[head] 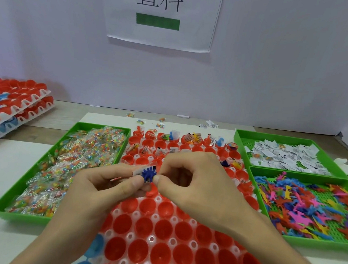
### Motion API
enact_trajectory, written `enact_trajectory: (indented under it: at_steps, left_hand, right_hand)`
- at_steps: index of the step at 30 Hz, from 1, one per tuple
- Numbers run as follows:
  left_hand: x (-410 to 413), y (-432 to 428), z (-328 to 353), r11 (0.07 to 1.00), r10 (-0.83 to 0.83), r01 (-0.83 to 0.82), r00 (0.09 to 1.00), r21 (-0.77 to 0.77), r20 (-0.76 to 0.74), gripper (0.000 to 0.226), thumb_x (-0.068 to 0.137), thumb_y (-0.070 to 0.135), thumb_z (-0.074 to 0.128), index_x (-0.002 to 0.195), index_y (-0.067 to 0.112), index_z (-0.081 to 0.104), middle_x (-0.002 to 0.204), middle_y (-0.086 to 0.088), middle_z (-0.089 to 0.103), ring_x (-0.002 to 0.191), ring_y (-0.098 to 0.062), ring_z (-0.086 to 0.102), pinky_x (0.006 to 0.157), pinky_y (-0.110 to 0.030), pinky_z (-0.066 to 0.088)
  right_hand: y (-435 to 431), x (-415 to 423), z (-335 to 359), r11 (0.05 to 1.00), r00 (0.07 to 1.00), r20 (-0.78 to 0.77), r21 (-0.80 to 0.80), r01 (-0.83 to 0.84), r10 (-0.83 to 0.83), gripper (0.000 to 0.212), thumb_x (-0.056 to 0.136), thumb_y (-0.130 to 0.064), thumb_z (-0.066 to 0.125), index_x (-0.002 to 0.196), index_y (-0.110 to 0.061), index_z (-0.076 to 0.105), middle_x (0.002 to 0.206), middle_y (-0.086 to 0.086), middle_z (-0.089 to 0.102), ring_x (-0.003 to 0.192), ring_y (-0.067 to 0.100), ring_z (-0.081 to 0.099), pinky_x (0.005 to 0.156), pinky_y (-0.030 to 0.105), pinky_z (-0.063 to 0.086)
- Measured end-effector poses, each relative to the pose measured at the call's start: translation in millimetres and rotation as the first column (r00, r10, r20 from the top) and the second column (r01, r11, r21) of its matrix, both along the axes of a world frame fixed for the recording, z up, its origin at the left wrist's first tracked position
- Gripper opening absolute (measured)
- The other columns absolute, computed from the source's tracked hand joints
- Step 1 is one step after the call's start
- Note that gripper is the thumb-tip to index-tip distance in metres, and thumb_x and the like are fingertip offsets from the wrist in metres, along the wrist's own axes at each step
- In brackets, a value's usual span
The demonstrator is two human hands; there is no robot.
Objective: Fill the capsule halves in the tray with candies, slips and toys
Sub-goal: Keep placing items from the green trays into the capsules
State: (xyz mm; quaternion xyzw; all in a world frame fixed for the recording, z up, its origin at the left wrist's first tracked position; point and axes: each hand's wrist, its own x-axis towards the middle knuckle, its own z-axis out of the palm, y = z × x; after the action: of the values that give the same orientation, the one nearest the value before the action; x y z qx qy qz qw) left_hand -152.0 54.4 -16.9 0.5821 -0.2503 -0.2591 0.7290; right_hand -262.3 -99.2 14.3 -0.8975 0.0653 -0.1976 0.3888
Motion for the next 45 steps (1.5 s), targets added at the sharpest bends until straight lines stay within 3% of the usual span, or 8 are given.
enact_trajectory:
  at_steps: [4,7,9,17,24,29,36,45]
  left_hand:
    - [2.7,-0.8,-6.2,0.999,0.049,-0.05,0.998,-0.02,-0.038,0.03,0.055,0.022,0.084,0.08,0.007,0.082,0.082,-0.025,0.075,0.067,-0.023,0.075,0.062,-0.021,0.06]
    - [-0.2,-0.5,-4.2,0.998,0.053,-0.052,0.998,-0.044,0.023,0.029,0.057,0.029,0.087,0.08,0.012,0.082,0.083,-0.016,0.077,0.071,-0.023,0.076,0.064,-0.022,0.06]
    - [-2.3,0.6,-3.0,0.998,0.03,-0.024,0.995,-0.06,0.1,0.036,0.054,0.04,0.092,0.081,0.017,0.083,0.084,-0.011,0.078,0.076,-0.024,0.076,0.068,-0.024,0.06]
    - [6.5,6.6,1.2,0.996,0.07,-0.054,0.969,-0.072,0.239,0.018,0.055,0.026,0.091,0.068,0.023,0.079,0.068,-0.01,0.074,0.059,-0.022,0.074,0.059,-0.022,0.058]
    - [15.0,8.7,3.0,0.999,0.033,-0.023,0.968,-0.041,0.247,0.02,0.061,0.024,0.092,0.076,0.021,0.079,0.068,-0.008,0.073,0.062,-0.02,0.072,0.062,-0.022,0.057]
    - [28.3,12.6,5.7,0.97,0.202,-0.186,0.975,-0.158,0.095,0.011,0.069,0.024,0.075,0.078,0.019,0.078,0.069,-0.005,0.071,0.062,-0.016,0.071,0.06,-0.02,0.057]
    - [33.0,14.6,1.3,0.945,0.307,-0.292,0.947,-0.146,0.091,0.009,0.081,0.018,0.069,0.087,0.011,0.07,0.068,-0.003,0.068,0.062,-0.016,0.068,0.059,-0.021,0.057]
    - [29.6,15.5,1.8,0.942,0.317,-0.294,0.937,-0.16,0.145,0.004,0.09,0.007,0.066,0.089,0.009,0.069,0.068,-0.005,0.068,0.06,-0.018,0.068,0.059,-0.022,0.056]
  right_hand:
    - [-1.1,1.5,-0.3,0.994,0.999,0.008,0.098,0.042,-0.043,0.012,0.083,-0.028,0.079,0.087,-0.031,0.068,0.076,-0.01,0.065,0.069,0.005,0.064,0.063,0.021,0.053]
    - [-1.0,3.0,-1.7,0.977,1.0,0.002,0.214,-0.013,0.013,0.024,0.082,-0.027,0.081,0.103,-0.034,0.071,0.091,-0.014,0.07,0.086,0.005,0.07,0.077,0.028,0.059]
    - [2.6,4.4,-3.3,0.972,0.999,0.039,0.231,-0.041,0.033,0.016,0.084,-0.022,0.08,0.099,-0.026,0.075,0.089,-0.011,0.074,0.084,0.007,0.072,0.076,0.031,0.06]
    - [9.3,5.4,-12.0,0.957,0.987,0.158,0.28,-0.073,0.029,0.01,0.085,-0.014,0.079,0.093,-0.019,0.079,0.083,-0.01,0.076,0.08,0.006,0.074,0.072,0.019,0.057]
    - [-3.6,7.2,-8.2,0.944,0.985,0.173,0.328,-0.031,-0.028,0.009,0.083,-0.013,0.08,0.086,-0.021,0.079,0.079,-0.003,0.077,0.072,0.015,0.075,0.07,0.033,0.062]
    - [-17.2,8.0,-12.4,0.992,0.987,0.097,0.008,0.125,-0.126,0.01,0.082,-0.019,0.08,0.081,-0.029,0.078,0.077,-0.016,0.074,0.072,0.003,0.071,0.066,0.022,0.057]
    - [-11.7,15.0,-21.4,0.949,0.999,-0.008,-0.314,0.029,-0.033,0.005,0.085,-0.017,0.077,0.087,-0.021,0.079,0.08,-0.015,0.07,0.077,0.001,0.065,0.072,0.013,0.051]
    - [0.1,35.1,-25.3,0.877,0.965,-0.263,-0.465,-0.119,-0.008,0.008,0.091,-0.019,0.068,0.093,-0.017,0.076,0.089,-0.008,0.066,0.081,0.008,0.06,0.077,0.023,0.051]
